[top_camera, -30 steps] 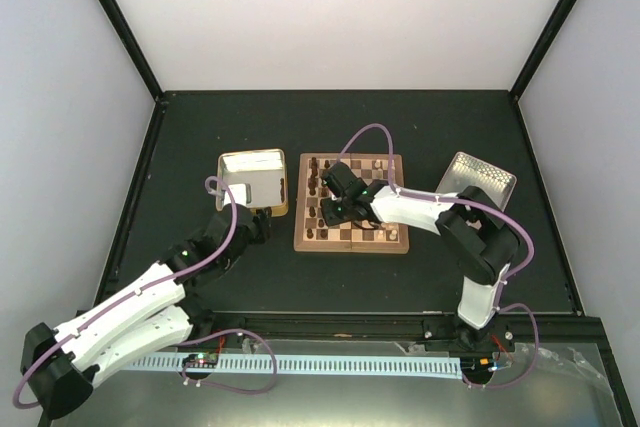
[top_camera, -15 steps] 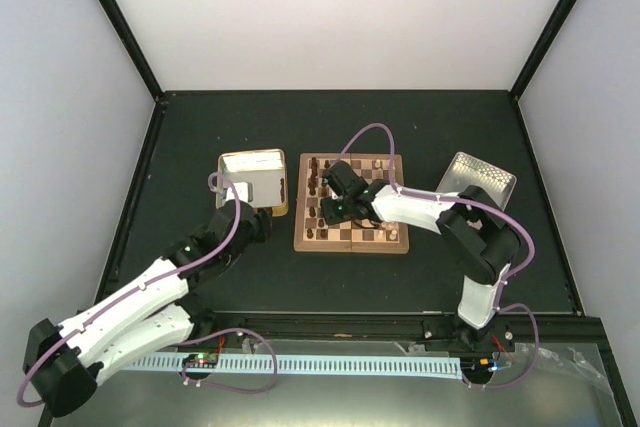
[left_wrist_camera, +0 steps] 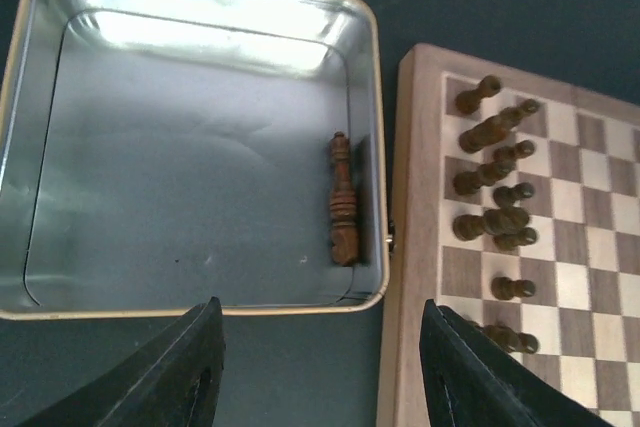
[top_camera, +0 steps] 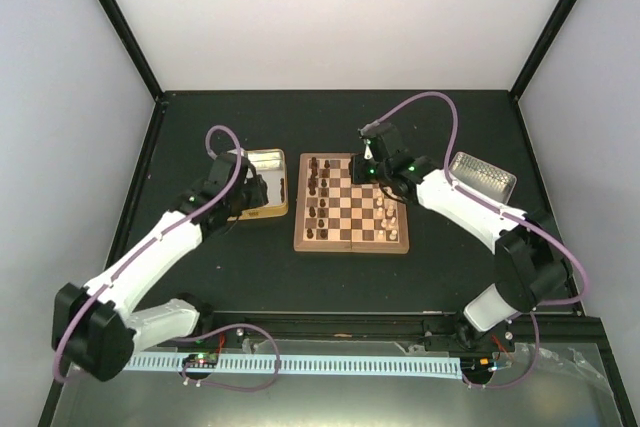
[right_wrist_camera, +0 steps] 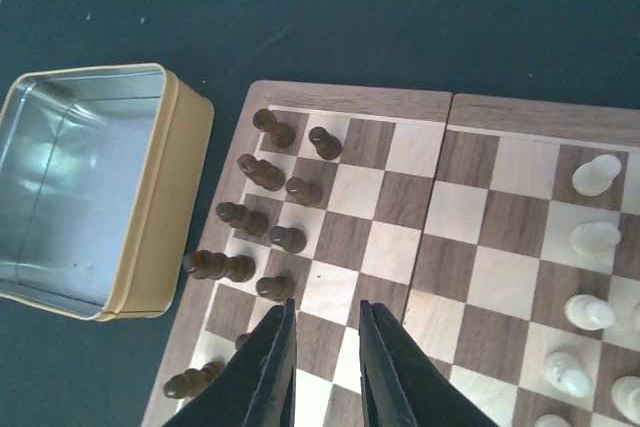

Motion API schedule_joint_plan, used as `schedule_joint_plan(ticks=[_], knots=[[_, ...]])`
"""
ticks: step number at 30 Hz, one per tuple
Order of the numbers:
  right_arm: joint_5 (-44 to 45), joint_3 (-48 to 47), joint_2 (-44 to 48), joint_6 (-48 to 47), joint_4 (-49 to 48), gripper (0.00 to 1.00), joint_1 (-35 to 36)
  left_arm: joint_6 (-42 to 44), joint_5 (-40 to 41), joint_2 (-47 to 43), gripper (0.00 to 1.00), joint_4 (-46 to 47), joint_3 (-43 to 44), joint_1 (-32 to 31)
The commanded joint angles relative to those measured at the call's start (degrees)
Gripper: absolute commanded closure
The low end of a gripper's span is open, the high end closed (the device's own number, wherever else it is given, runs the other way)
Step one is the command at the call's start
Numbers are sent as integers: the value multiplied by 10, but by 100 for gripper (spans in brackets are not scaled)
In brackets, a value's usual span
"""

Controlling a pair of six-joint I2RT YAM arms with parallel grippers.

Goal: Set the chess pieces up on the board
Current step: Pick up the chess piece from the storage box.

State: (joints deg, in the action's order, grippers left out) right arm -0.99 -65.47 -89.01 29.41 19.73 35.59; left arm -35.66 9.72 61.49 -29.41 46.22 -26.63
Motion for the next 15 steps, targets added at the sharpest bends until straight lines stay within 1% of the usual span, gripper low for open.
schedule_joint_plan(ticks=[1, 5, 7, 9, 11, 15], knots=[[8, -15, -13, -28, 0, 78, -9, 49, -95, 78, 45, -64, 63, 43], [9, -33, -32, -36, 13, 78, -14, 94, -133, 197, 43, -140, 139, 63], [8, -32, -37, -36, 10, 77, -18, 115, -146, 246, 44, -154, 166, 67], [3, -28, -38, -34, 5, 77, -21, 130, -164, 286, 47, -142, 186, 70], [0, -25, -39, -31, 3, 77, -24, 136, -176, 322, 53, -129, 207, 75], [-4, -23, -39, -25, 0, 77, -25, 126, -208, 378, 62, -97, 240, 91]])
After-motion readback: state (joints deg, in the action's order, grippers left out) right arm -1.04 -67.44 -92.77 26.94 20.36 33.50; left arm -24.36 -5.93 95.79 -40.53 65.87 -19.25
